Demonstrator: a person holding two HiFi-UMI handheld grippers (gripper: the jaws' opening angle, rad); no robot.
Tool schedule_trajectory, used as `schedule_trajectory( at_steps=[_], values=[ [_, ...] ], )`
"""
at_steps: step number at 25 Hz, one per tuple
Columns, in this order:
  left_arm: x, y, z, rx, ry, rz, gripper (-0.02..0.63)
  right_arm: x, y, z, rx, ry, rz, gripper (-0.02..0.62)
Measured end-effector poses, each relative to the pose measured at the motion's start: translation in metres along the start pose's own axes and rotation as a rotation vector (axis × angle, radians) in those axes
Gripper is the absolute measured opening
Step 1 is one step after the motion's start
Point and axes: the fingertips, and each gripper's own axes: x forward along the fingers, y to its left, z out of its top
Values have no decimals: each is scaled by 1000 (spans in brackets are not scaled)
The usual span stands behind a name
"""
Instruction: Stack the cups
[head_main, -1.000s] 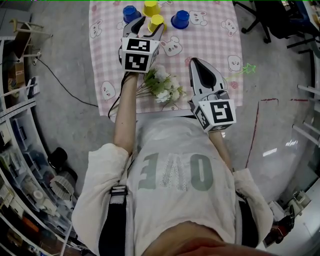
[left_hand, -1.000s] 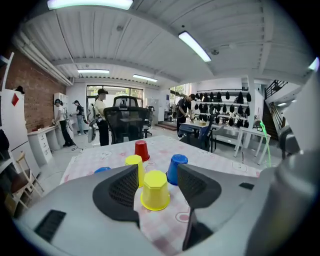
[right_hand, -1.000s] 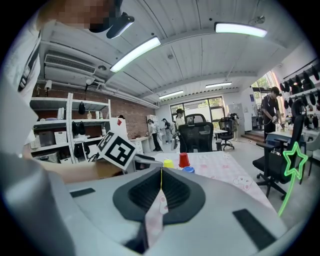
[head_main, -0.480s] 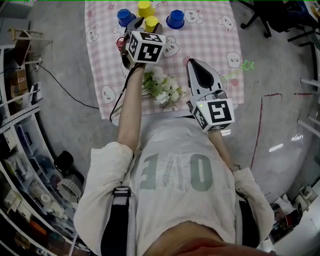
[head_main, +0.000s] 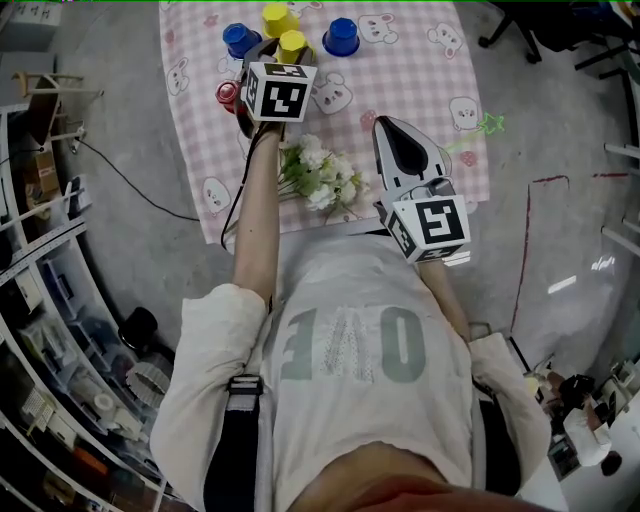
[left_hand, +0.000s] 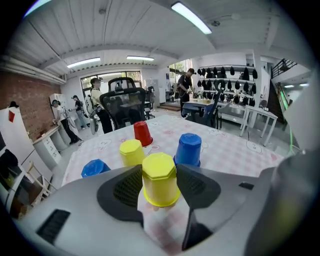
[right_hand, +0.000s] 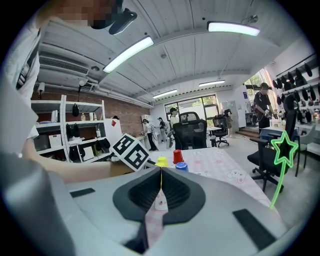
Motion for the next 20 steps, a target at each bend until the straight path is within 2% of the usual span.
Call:
schedule_trajectory(
  at_steps=[5,11,15,20],
  values=[
    [-12,-1,11,-32,-46,-16,224,-1,-2,0,-1,-1,-6,29],
    [-62,-12,19,-28,-112,-11,223,-3,-1,0,2,4,-8,29],
    [-74,-14,1,-42,-135,27,224,-1,4,-3,1,9,5,29],
    [-70,-13,-29,-30,-88,60,224,-1,8,-4,-8,13,13,29]
  ],
)
